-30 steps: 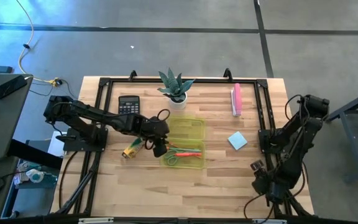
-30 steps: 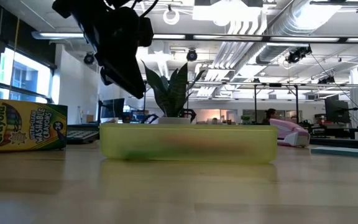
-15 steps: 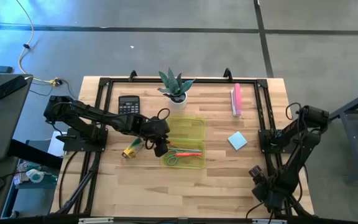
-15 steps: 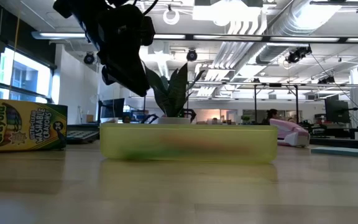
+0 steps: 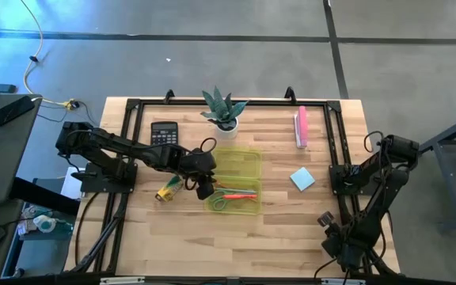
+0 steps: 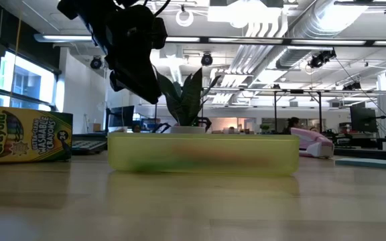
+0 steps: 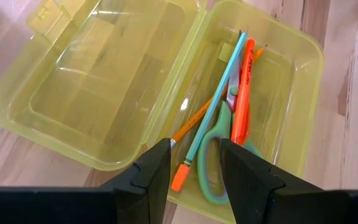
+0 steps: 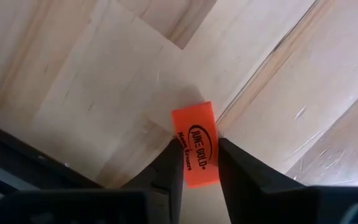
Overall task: Pack school essentials
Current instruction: Put the eraser into the yellow box
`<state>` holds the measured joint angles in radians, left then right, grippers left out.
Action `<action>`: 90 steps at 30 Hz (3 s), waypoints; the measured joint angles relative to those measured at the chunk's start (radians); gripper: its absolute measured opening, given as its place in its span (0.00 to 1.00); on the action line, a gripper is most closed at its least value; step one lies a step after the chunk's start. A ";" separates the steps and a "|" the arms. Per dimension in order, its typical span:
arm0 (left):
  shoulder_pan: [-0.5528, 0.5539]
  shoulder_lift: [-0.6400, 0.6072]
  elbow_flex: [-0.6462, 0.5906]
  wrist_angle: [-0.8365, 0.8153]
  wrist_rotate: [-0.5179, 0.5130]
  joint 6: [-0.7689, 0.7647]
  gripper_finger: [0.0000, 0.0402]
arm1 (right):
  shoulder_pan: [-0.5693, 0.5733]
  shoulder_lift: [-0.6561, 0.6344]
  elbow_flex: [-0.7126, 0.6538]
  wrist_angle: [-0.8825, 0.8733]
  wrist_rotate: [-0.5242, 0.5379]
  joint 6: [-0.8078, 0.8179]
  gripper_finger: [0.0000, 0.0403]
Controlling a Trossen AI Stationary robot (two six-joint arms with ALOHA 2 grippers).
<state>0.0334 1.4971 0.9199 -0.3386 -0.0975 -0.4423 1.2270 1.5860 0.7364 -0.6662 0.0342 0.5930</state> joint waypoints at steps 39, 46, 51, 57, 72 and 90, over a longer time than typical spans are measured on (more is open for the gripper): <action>-0.003 0.000 0.000 0.150 -0.049 0.186 0.31 | -0.498 0.006 0.247 0.182 0.838 -0.180 0.18; -0.003 0.000 0.000 0.107 -0.049 0.218 0.31 | -0.684 0.005 0.311 0.238 0.595 -0.234 0.18; -0.003 0.000 0.000 0.078 -0.048 0.211 0.31 | -0.793 0.005 0.312 0.283 0.428 -0.233 0.18; -0.003 0.000 0.000 0.078 -0.048 0.185 0.31 | -0.872 0.013 0.313 0.283 0.307 -0.236 0.18; -0.003 0.000 0.000 0.105 -0.048 0.182 0.31 | -0.906 0.172 0.313 0.288 0.197 -0.265 0.18; -0.003 0.000 0.000 0.128 -0.048 0.183 0.31 | -0.886 0.175 0.313 0.307 0.231 -0.296 0.18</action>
<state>0.0307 1.4971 0.9198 -0.2104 -0.1452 -0.2591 0.3412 1.7607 1.0492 -0.3593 0.2649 0.2971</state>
